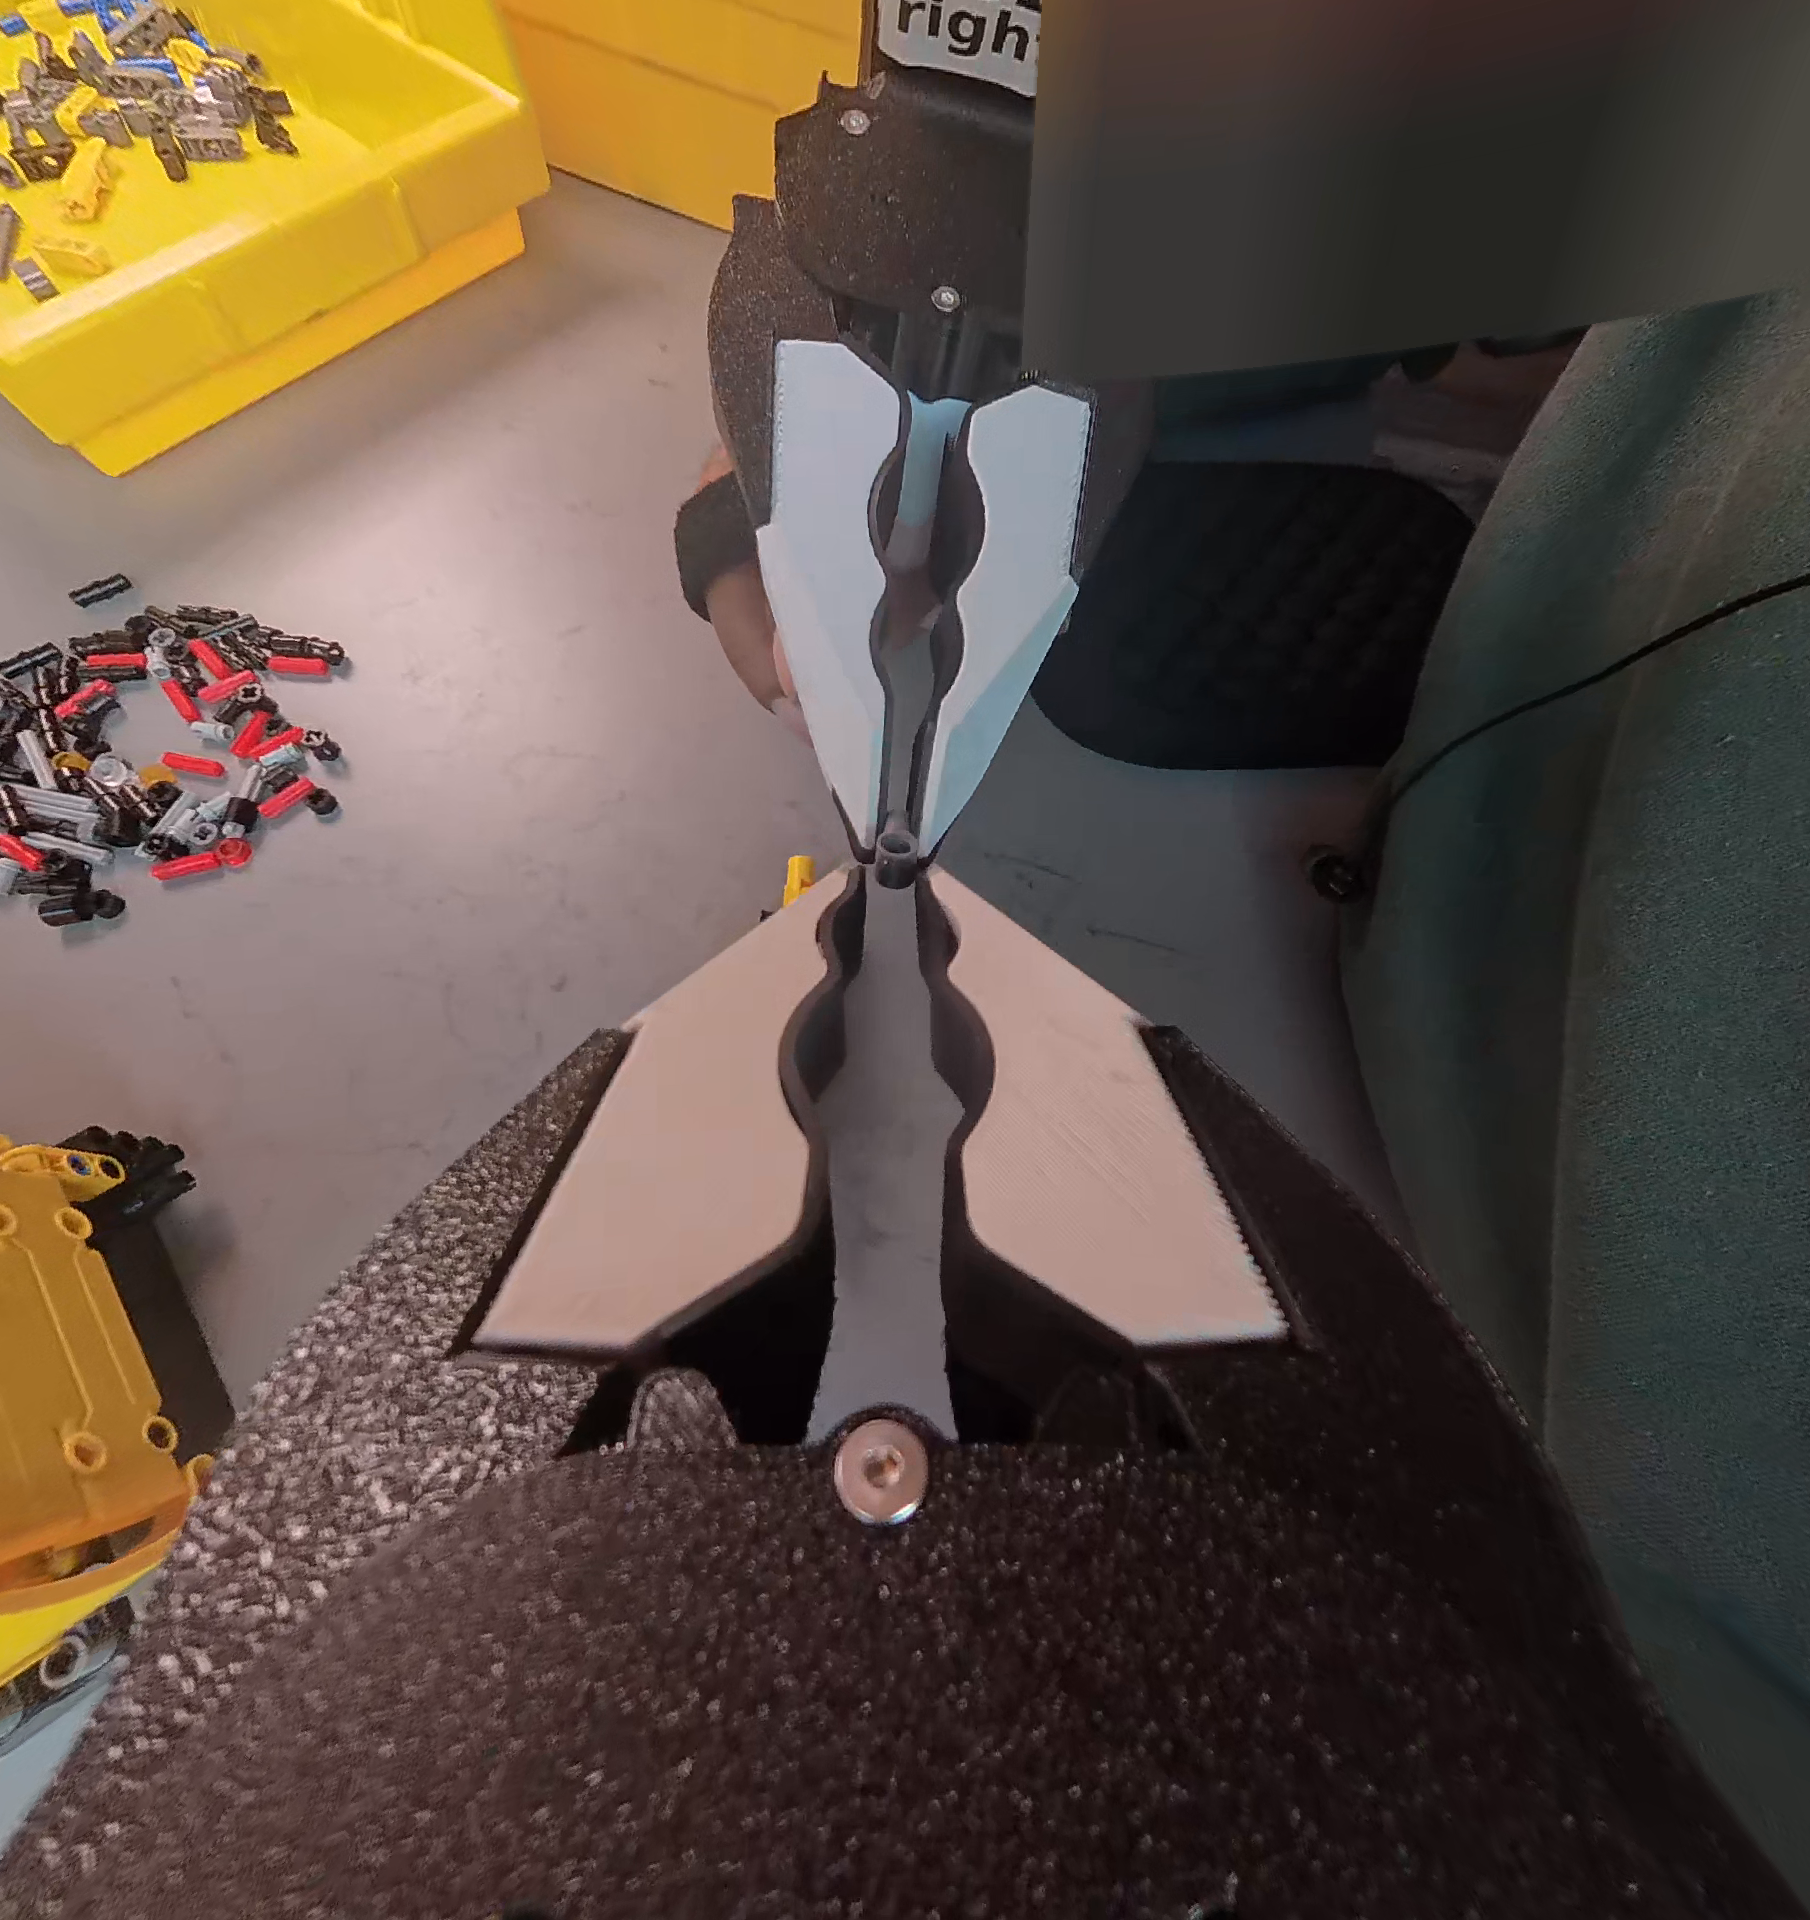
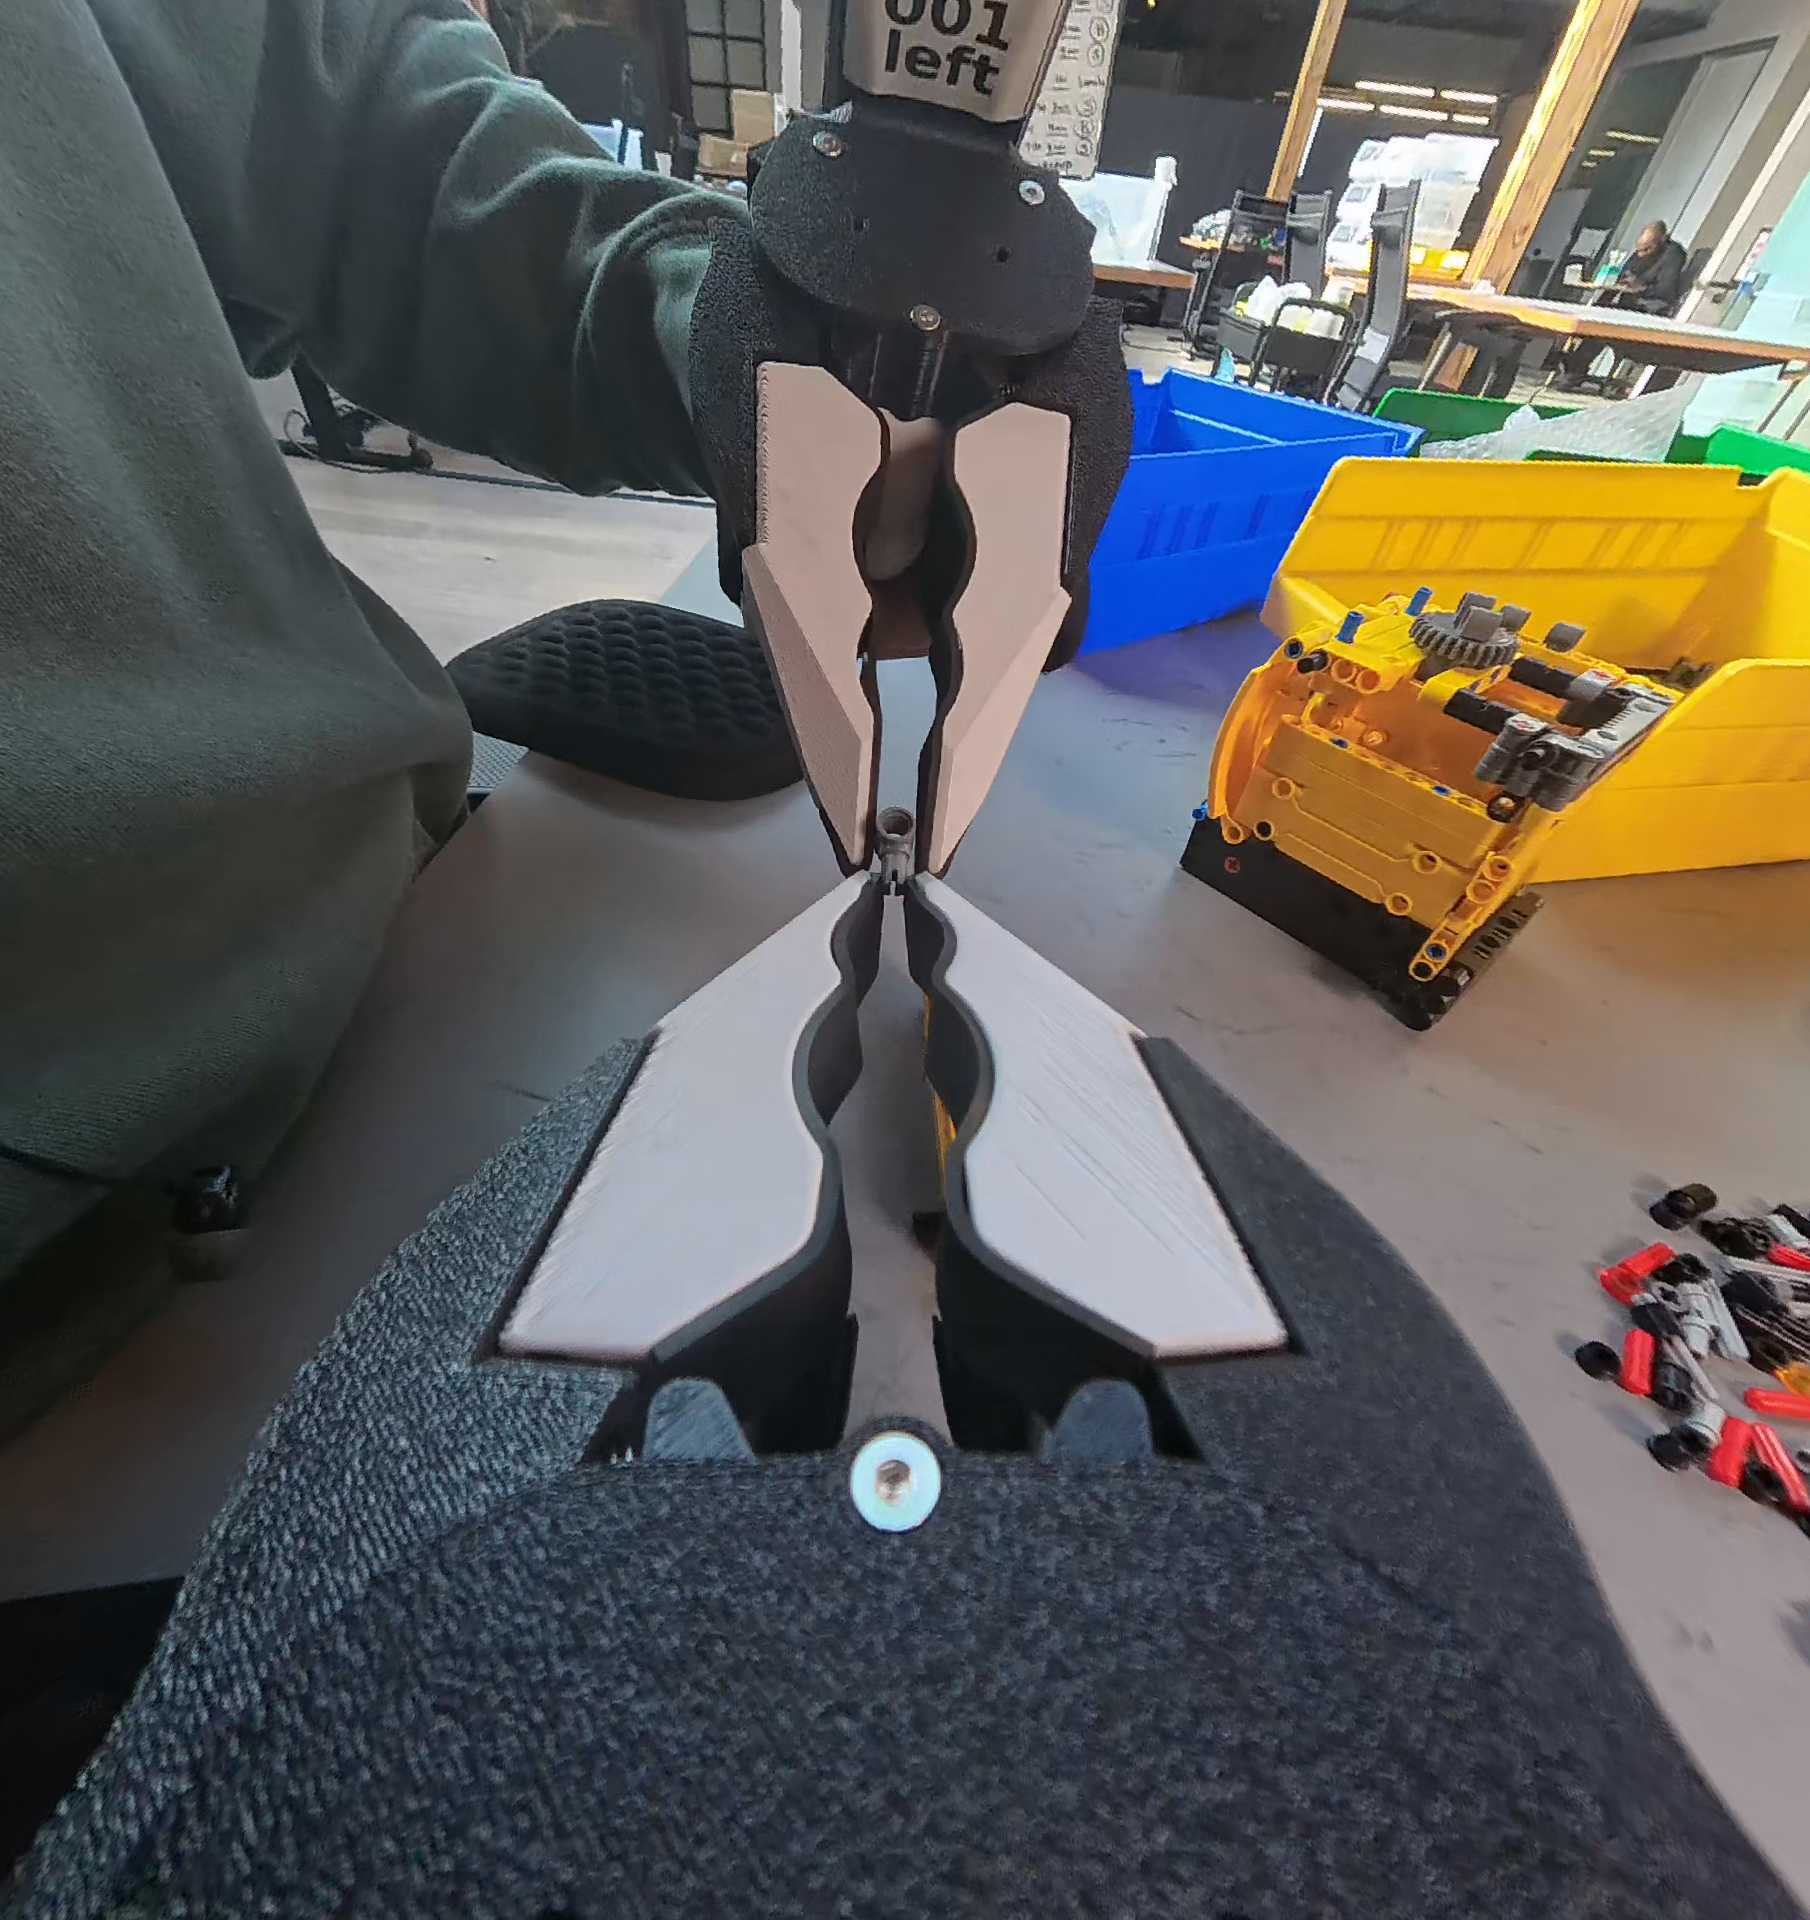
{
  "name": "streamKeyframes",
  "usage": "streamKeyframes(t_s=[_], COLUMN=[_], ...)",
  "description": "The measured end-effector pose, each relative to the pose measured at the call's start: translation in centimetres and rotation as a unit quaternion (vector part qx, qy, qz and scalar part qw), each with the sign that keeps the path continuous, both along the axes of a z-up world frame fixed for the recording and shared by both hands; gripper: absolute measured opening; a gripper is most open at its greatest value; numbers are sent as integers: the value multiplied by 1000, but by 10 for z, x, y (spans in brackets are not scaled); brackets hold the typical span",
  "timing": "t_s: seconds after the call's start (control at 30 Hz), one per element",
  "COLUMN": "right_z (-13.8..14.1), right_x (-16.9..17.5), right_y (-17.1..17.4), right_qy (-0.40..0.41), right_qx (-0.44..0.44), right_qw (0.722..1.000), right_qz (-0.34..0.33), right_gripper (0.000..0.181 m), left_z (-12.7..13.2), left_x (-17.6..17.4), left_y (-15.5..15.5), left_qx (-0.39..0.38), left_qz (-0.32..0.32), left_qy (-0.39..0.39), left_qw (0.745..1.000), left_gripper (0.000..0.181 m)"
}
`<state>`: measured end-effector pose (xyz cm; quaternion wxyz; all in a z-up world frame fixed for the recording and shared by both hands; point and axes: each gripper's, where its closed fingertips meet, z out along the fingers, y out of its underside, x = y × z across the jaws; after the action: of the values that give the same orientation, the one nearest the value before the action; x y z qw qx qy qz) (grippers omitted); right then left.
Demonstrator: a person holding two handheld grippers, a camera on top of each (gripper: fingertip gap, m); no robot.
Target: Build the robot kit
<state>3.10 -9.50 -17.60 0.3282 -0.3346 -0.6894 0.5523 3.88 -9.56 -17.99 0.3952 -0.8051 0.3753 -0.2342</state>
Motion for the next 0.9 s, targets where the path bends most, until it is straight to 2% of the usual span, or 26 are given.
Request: streamKeyframes(t_s=[0.3, 0.6, 0.73, 0.8, 0.9], right_z=[0, -1, -14, -28, -51], right_x=[2, 2, -2, 0, 3], right_y=[-1, -4, 2, 11, 26], right_qy=[-2, -5, -36, -74, -138], right_qx=[-6, -5, 26, 54, 92], right_qw=[1000, 1000, 999, 996, 986], right_qz=[8, 10, -2, -7, -19], right_gripper=[4, 4, 9, 17, 21], left_z=[7, 5, -7, -19, -37], left_x=[3, 5, -3, -15, -25], left_y=[-1, -1, 0, 0, -2], left_qx=[0, -17, -47, -83, -151], left_qz=[2, -3, -10, -17, -29], left_qy=[-36, -35, 40, 104, 174], left_qw=[999, 999, 998, 991, 973], left_gripper=[9, 6, 6, 6, 6])
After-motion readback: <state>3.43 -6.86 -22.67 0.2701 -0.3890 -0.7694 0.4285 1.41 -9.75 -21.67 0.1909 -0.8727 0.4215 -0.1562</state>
